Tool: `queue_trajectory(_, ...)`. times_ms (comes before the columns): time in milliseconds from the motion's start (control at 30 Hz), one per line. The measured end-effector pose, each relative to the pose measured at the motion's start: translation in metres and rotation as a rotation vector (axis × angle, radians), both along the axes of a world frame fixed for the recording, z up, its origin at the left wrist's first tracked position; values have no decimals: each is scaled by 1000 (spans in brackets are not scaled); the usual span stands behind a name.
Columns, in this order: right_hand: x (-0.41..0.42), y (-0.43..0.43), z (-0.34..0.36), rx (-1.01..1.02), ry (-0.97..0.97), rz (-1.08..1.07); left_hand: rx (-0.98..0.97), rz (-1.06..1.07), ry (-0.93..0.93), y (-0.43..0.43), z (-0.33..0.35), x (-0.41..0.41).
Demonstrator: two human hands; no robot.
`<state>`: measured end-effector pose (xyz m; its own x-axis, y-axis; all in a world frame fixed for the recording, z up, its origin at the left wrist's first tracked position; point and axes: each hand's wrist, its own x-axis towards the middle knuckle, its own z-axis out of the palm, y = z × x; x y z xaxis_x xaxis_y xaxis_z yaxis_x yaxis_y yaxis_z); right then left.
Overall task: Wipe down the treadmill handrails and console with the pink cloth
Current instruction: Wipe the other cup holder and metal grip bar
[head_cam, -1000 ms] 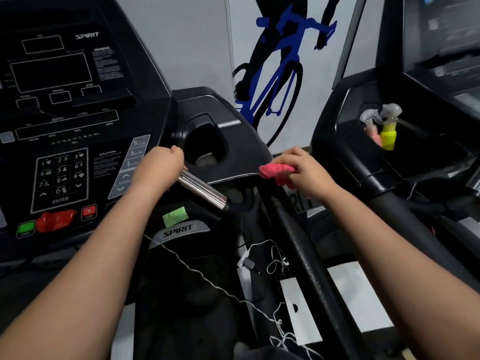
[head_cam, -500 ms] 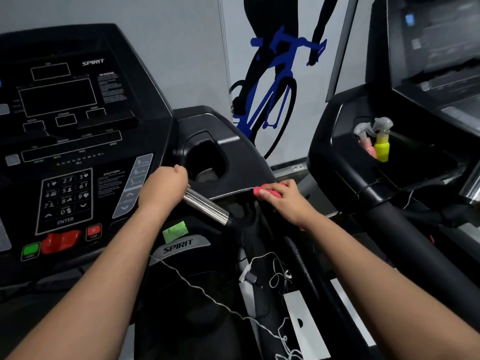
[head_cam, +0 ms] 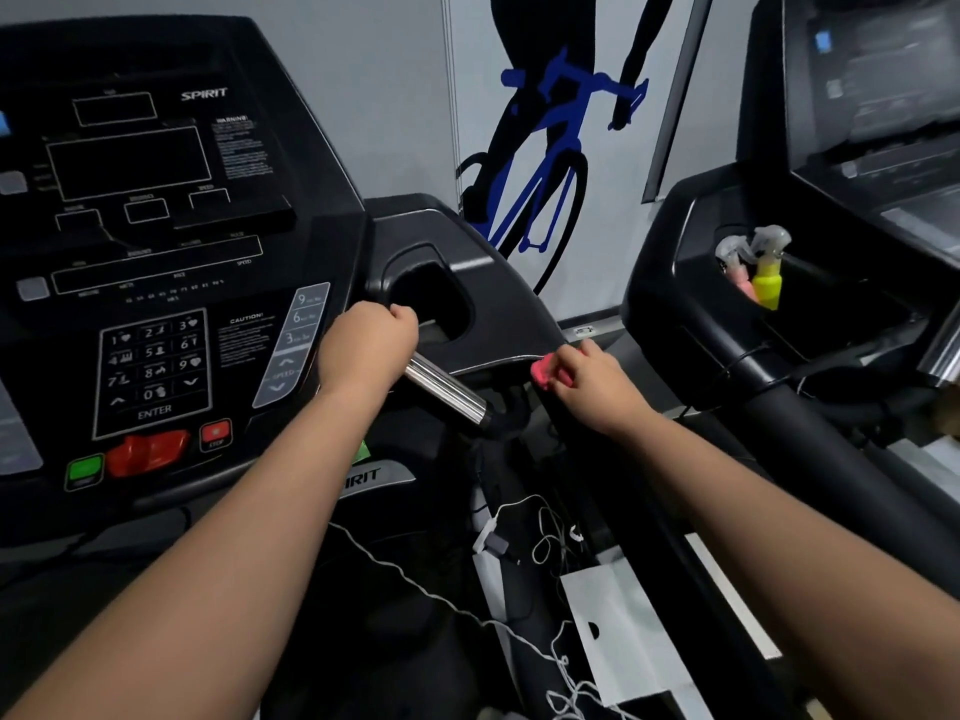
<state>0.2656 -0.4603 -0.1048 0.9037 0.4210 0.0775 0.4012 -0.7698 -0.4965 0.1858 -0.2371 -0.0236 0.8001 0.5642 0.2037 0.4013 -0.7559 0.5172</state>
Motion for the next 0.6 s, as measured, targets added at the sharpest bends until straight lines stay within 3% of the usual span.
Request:
queue_trajectory(200,3,16,3,33,3,-54,16,0,-26,-1,1,1)
queue_trajectory(433,-26,-13,-7,-139,-73,87,33,35,-39,-4,-1,1)
queue_trajectory(600,-14,-6,2,-98,-7,86,46,56,2,-6,0,2)
